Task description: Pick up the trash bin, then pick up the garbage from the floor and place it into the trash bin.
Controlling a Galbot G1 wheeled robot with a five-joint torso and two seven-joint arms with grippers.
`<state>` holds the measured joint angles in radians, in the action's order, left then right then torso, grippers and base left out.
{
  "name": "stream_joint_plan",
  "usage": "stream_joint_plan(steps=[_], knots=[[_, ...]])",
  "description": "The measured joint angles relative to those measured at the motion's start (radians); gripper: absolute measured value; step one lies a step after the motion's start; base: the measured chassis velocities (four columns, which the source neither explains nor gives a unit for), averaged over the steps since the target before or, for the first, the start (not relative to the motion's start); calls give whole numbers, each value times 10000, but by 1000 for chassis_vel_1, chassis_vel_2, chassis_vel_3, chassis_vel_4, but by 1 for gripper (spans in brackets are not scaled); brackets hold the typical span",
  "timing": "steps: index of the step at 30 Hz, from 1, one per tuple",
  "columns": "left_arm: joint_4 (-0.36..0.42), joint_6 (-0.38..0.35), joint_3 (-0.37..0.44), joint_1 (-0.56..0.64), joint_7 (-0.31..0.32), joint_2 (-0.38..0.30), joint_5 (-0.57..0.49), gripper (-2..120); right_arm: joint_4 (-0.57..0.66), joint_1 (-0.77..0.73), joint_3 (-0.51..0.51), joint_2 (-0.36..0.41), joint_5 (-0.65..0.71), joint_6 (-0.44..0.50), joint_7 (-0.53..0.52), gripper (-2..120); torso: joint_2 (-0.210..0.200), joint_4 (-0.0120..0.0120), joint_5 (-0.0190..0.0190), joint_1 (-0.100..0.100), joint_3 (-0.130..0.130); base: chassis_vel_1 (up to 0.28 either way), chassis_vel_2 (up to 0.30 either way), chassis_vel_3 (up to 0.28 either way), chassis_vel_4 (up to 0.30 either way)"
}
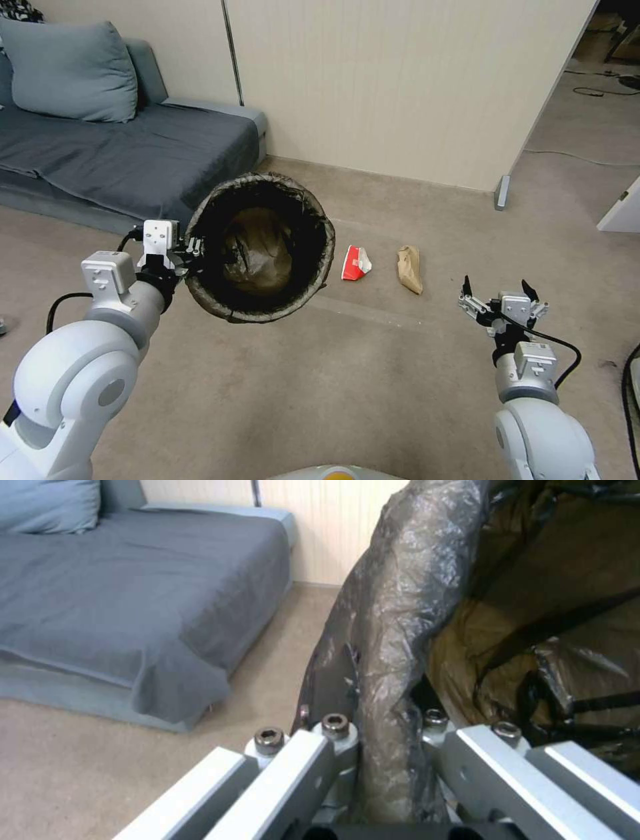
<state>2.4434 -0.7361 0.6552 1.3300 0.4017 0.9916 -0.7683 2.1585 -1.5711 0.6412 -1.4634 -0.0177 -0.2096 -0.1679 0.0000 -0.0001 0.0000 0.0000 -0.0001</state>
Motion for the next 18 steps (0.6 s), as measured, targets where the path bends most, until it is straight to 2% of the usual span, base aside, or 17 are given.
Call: stream_joint_plan(steps=[18], knots=[[-259, 7, -229, -171, 42, 13, 224, 1, -66, 23, 43, -26, -7, 163, 139, 100, 0, 1, 0, 0, 0, 0, 0, 0, 0]])
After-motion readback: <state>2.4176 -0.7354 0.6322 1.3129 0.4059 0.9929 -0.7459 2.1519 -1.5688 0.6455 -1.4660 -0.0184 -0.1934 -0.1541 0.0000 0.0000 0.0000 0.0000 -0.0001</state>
